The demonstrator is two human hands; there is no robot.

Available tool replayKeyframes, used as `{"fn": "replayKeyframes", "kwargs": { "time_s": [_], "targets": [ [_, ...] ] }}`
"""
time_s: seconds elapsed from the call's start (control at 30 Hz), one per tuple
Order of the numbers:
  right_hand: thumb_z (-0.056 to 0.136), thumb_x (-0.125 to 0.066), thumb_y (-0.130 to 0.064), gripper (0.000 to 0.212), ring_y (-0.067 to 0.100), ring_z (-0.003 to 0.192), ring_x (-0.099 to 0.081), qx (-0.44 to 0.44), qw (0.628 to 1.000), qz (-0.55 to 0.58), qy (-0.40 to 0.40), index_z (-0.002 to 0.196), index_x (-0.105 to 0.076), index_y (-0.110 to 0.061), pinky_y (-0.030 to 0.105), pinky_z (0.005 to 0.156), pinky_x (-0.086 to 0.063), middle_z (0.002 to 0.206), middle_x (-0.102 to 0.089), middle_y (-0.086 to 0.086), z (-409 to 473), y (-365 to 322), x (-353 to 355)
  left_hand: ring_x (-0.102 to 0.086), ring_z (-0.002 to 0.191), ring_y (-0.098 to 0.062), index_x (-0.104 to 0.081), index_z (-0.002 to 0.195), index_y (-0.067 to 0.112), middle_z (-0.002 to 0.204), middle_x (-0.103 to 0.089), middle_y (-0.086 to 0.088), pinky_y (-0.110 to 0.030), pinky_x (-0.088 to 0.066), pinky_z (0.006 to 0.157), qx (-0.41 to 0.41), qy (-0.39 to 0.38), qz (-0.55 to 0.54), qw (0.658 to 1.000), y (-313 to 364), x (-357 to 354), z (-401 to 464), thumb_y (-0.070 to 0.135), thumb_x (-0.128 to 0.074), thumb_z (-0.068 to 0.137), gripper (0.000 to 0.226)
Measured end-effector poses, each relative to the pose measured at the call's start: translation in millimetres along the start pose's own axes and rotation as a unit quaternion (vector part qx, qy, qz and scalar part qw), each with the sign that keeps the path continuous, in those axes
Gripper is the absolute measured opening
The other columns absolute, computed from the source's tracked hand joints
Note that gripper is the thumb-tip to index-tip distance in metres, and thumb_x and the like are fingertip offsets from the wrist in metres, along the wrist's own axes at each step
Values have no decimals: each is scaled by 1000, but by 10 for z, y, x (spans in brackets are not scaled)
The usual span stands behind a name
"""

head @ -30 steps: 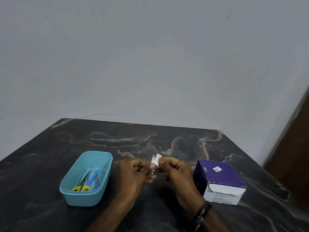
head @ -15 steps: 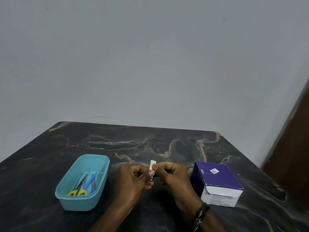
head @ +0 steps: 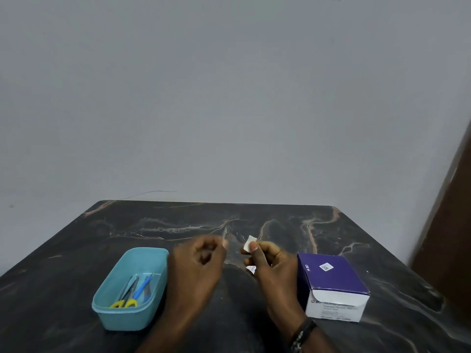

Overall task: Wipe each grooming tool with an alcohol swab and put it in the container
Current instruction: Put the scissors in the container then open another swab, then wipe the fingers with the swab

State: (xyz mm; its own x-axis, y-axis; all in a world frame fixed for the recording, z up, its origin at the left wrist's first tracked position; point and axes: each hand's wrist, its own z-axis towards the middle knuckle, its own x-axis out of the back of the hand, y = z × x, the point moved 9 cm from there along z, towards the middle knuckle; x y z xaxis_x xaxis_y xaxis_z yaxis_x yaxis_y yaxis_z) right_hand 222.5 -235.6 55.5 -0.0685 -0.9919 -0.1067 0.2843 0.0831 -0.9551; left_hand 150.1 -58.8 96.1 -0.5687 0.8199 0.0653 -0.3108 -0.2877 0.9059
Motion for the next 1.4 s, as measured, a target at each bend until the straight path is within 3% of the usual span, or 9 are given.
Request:
{"fn": "replayKeyframes", "kwargs": {
  "time_s": [0.2,0.3,0.4,0.53,0.7,0.87,1.0,1.17,1.4],
  "targets": [
    [89,-65,-14,14,12,63,-69,34,998,-35,-34,82,-74,-22,25,64,-57,77,-76,-3,-54,-66,-81,-59,56,-8,-71,65,23,59,-66,8,-23,-46,56,-84,99,236,963,696,853,188,21,-71,78,13],
    [90,-63,-14,14,10,62,-67,44,998,-37,-40,82,-74,-20,23,62,-55,76,-75,-3,-66,-88,-98,-50,54,-16,-55,44,12,48,-57,0,-24,-33,51,-41,59,396,915,523,1067,303,16,-70,70,30],
    [91,-63,-14,14,8,60,-66,43,998,-27,-34,82,-73,-18,22,61,-53,76,-75,-2,-72,-83,-90,-54,84,-30,-49,44,10,47,-54,1,-35,-42,72,46,-29,524,850,14,1090,382,28,-68,66,35],
    [92,-61,-14,15,7,58,-63,46,999,-17,-3,81,-72,-16,21,57,-50,73,-74,2,-46,-80,-18,-41,123,-38,-54,65,19,64,-57,7,-42,-41,97,128,-109,614,771,-474,1037,387,42,-65,66,26],
    [94,-58,-18,18,7,57,-60,76,996,-7,43,80,-70,-19,24,54,-50,70,-71,3,16,-170,153,-37,130,-44,-55,76,22,110,-66,-7,-51,-33,106,138,-123,681,709,-543,1010,410,62,-64,68,42],
    [96,-56,-15,16,10,57,-63,120,986,22,112,86,-69,-16,22,57,-51,73,-72,-1,86,-344,387,-28,140,-39,-65,115,21,144,-45,-14,-52,-31,113,-95,-49,592,799,206,376,254,44,-67,82,40],
    [95,-57,-15,17,17,59,-68,138,983,8,120,88,-71,-23,26,57,-55,78,-74,-4,70,-394,403,-29,141,-29,-62,119,22,141,-47,-7,-41,-27,115,-179,-101,541,816,350,-350,93,20,-64,87,33],
    [91,-64,-15,17,8,66,-69,176,978,-33,102,97,-74,-27,22,60,-55,82,-74,-6,7,-423,341,-65,88,-22,-65,86,15,89,-67,-4,-37,-54,77,-40,-197,404,892,-201,-993,178,32,-68,83,18],
    [86,-70,-14,22,5,83,-70,191,975,-58,101,98,-71,-32,25,70,-57,89,-71,-13,-4,-392,310,-60,79,-20,-51,70,11,85,-63,-8,-32,-51,74,30,-240,410,879,-638,-1344,315,20,-62,89,24]
  ]
}}
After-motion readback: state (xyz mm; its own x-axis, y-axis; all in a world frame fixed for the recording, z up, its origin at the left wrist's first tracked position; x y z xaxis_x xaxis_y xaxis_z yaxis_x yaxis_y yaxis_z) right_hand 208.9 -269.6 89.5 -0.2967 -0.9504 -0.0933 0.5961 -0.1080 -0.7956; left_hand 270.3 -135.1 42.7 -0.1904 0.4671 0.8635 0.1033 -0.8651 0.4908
